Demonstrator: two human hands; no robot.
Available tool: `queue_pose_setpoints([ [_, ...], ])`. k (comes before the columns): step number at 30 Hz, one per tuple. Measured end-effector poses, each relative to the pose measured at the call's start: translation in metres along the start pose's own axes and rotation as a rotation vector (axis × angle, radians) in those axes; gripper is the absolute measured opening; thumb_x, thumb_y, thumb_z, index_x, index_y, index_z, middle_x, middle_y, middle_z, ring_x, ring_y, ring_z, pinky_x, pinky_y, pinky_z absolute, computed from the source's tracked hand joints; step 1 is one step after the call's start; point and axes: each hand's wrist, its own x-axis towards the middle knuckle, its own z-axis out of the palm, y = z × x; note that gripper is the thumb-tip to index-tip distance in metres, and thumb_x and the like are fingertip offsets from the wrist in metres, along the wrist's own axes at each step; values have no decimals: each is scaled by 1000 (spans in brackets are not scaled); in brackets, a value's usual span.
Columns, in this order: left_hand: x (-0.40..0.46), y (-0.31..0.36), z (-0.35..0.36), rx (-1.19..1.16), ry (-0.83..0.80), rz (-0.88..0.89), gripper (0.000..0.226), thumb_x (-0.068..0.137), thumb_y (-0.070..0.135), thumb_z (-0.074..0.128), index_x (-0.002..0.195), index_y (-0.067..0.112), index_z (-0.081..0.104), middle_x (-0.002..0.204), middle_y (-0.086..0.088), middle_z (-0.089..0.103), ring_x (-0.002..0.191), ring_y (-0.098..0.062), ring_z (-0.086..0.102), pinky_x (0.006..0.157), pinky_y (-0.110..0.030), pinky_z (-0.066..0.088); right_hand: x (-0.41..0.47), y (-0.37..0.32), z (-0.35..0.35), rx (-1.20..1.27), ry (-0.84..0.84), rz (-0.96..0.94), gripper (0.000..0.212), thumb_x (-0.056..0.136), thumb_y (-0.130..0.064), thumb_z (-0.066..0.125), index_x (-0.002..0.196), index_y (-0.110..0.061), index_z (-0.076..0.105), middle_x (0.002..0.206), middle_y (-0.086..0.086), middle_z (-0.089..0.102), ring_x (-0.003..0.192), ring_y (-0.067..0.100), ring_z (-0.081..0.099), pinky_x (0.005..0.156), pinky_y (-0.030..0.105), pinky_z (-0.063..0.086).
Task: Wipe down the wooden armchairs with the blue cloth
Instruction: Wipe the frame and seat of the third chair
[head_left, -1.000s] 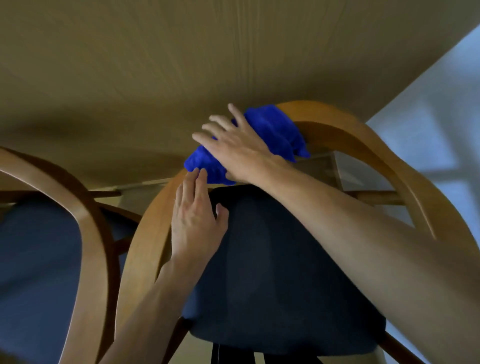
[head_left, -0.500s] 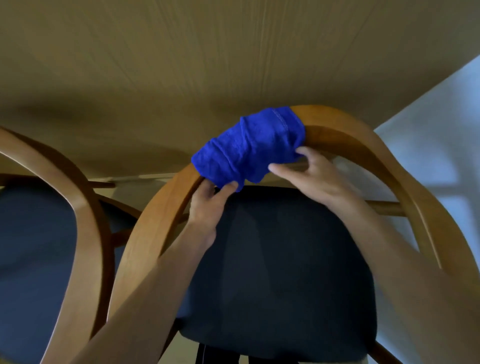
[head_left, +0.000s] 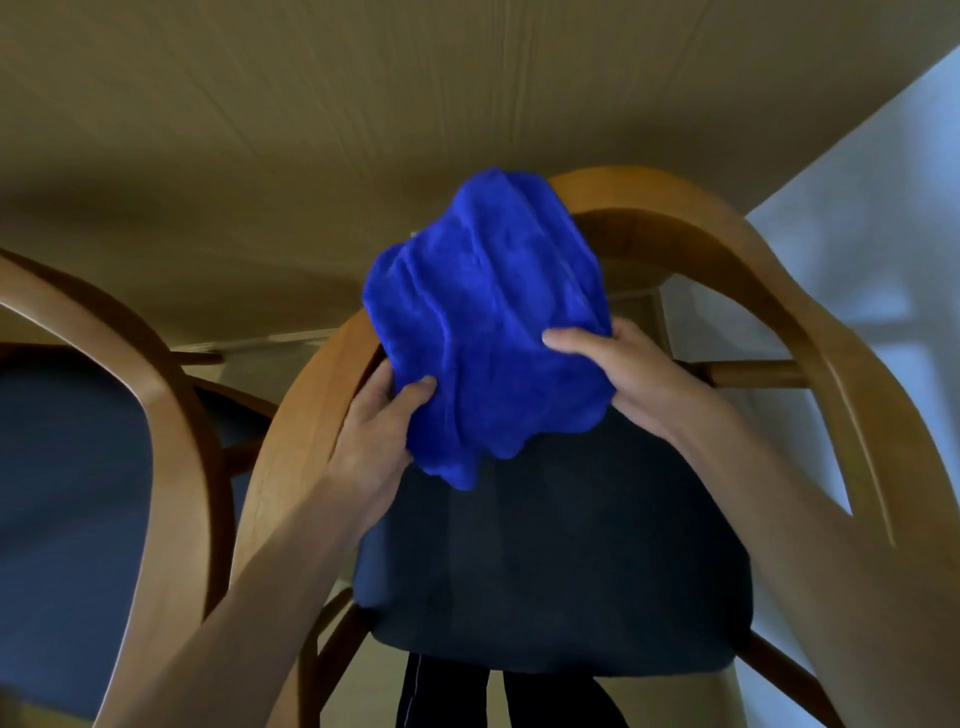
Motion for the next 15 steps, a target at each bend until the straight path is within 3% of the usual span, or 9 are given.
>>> queue_pose_setpoints([
  [3,-23,-22,-12,81,-86,-138,41,83,30,69,124,35,62,125,8,64,115,-17,63,87,-39,55,-20,29,-7,-57,-131,68,52,72,-16,82,120,-23,63,121,1,69,114,20,65,102,45,47],
  [6,-31,-42,-12,62,-135,-186,33,85,27,70,118,21,67,122,-4,66,112,-24,64,86,-36,57,-24,51,3,-21,-213,114,48,77,-15,80,123,-16,64,123,9,67,117,26,63,100,42,51],
  [10,-14,-53,4,57,153,-255,25,88,27,69,106,10,70,105,-11,73,100,-27,70,81,-38,58,-16,68,13,112,191,292,37,87,-32,73,118,-12,67,112,9,73,106,26,68,94,39,54],
  [12,-5,-54,13,142,190,-274,20,89,23,68,105,10,70,100,-9,74,95,-25,71,79,-40,57,-21,73,6,80,274,347,31,89,-29,71,115,-11,67,112,11,72,102,24,69,94,40,54],
  [15,4,-39,30,210,144,-215,14,90,18,67,101,12,72,97,-7,75,90,-21,72,69,-31,58,-31,62,-5,26,364,238,29,85,-20,74,110,-5,69,110,15,72,102,27,69,97,45,53],
])
